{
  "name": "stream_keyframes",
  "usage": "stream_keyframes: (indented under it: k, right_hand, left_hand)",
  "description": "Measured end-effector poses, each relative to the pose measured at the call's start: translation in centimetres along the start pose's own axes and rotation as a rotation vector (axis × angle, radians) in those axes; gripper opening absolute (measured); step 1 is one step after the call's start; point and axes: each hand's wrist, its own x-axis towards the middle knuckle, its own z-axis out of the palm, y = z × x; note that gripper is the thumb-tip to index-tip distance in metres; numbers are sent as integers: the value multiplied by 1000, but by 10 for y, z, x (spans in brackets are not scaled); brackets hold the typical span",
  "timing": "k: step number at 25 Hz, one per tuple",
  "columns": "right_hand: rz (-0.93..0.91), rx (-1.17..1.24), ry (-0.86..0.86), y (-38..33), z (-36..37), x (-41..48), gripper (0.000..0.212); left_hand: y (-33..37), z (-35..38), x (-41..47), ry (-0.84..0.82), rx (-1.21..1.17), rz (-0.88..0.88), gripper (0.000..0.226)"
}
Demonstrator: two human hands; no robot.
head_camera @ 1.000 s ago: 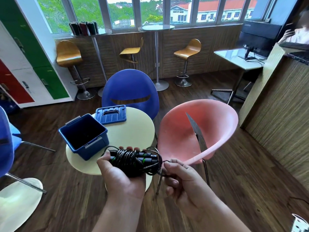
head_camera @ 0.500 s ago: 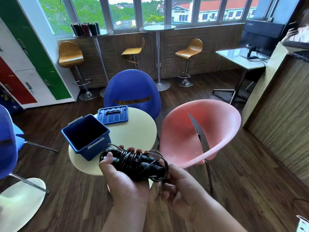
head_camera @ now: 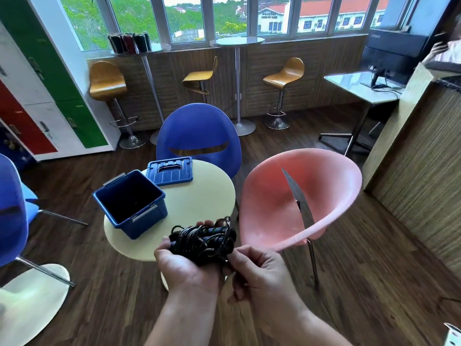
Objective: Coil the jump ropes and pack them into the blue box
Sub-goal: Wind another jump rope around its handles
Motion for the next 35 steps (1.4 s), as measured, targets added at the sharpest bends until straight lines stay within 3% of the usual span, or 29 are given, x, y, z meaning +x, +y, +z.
stream_keyframes:
  k: [3, 6, 9, 13, 19, 24, 30, 35]
  right_hand:
    - [-207, -381, -18, -9, -8, 4, 17]
    - [-242, -578, -107, -24, -12, 7, 23]
    - [-123, -556, -278, -32, -8, 8, 27]
    - [-58, -581, -331, -35, -6, 13, 26]
    - [-248, -780, -162, -37, -12, 16, 27]
    - [-349, -834, -70, -37, -14, 11, 37]
    - [-184, -696, -67, -24, -21, 16, 25]
    - [12, -552, -69, -22, -19, 14, 39]
  left_hand:
    - [1, 4, -3, -16, -23, -24, 52]
    - [-3, 7, -12, -26, -19, -75, 57]
    - [-3, 7, -14, -33, -3, -120, 62]
    - [-2, 6, -12, -74, 4, -108, 56]
    - [-10, 5, -22, -192, 171, -181, 51]
    - [-16, 8, -24, -201, 168, -141, 52]
    - [-22, 3, -22, -197, 189, -84, 48]
    - [-22, -6, -26, -217, 190, -93, 44]
